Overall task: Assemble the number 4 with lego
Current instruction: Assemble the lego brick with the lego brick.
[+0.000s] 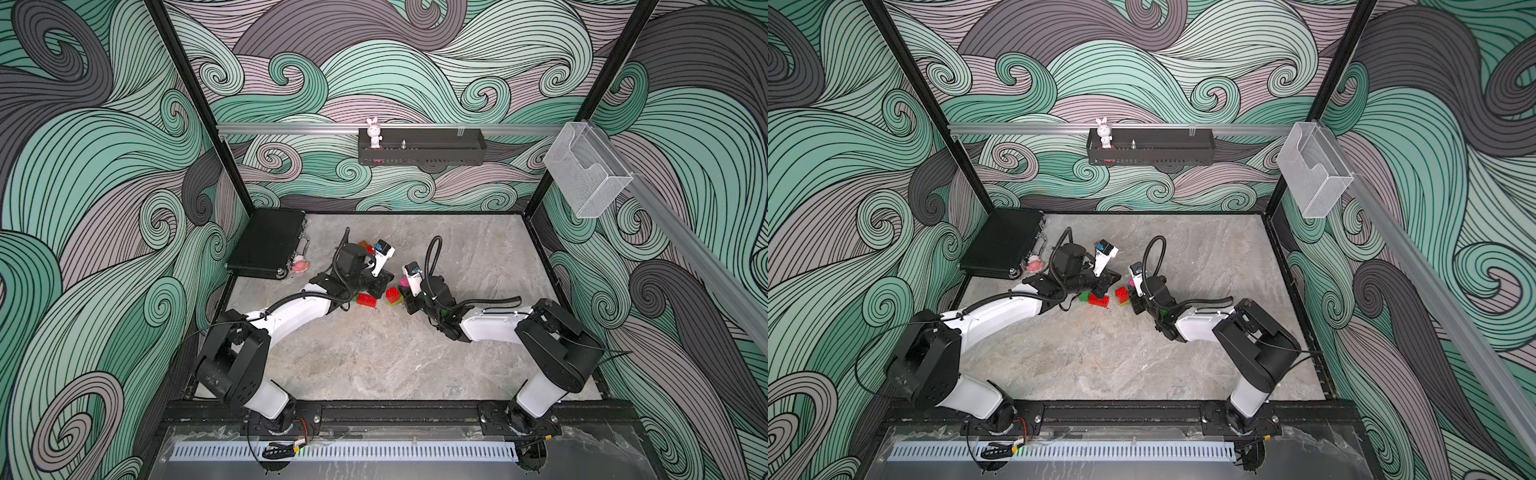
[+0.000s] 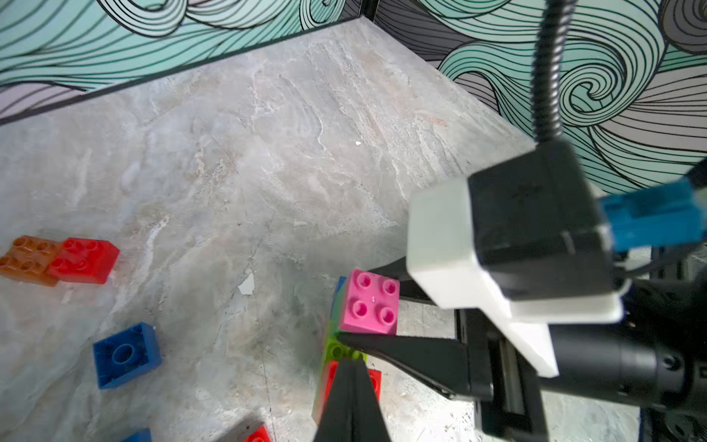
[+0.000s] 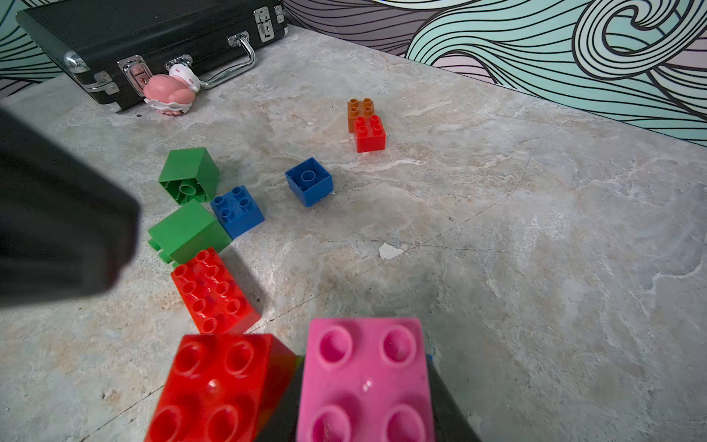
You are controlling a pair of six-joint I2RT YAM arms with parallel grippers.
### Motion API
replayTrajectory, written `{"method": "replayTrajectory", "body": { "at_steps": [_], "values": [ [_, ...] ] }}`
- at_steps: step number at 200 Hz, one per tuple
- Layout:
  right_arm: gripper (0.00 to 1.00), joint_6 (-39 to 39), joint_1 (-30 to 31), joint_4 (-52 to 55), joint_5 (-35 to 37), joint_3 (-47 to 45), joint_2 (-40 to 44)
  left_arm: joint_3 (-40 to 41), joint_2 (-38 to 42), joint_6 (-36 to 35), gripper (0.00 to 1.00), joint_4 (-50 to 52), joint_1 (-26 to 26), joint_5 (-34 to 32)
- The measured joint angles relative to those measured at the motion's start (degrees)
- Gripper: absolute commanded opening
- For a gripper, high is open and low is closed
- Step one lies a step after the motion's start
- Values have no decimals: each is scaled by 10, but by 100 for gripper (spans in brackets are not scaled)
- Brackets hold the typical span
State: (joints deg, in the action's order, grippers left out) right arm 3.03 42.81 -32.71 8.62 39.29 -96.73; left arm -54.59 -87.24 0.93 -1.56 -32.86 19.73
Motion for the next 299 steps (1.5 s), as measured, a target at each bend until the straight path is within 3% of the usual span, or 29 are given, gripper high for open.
{"method": "replayTrajectory", "body": {
  "at_steps": [69, 181, 299],
  "values": [
    [0, 0, 0, 0, 0, 0, 0, 3, -62, 3, 0, -9, -10, 12],
    [0, 0, 0, -1, 1, 1, 0, 31, -3, -4, 0, -26, -10, 10],
    [0, -4, 1, 0, 0, 1, 1, 81, -15, 0, 0, -79, -10, -9]
  ]
}}
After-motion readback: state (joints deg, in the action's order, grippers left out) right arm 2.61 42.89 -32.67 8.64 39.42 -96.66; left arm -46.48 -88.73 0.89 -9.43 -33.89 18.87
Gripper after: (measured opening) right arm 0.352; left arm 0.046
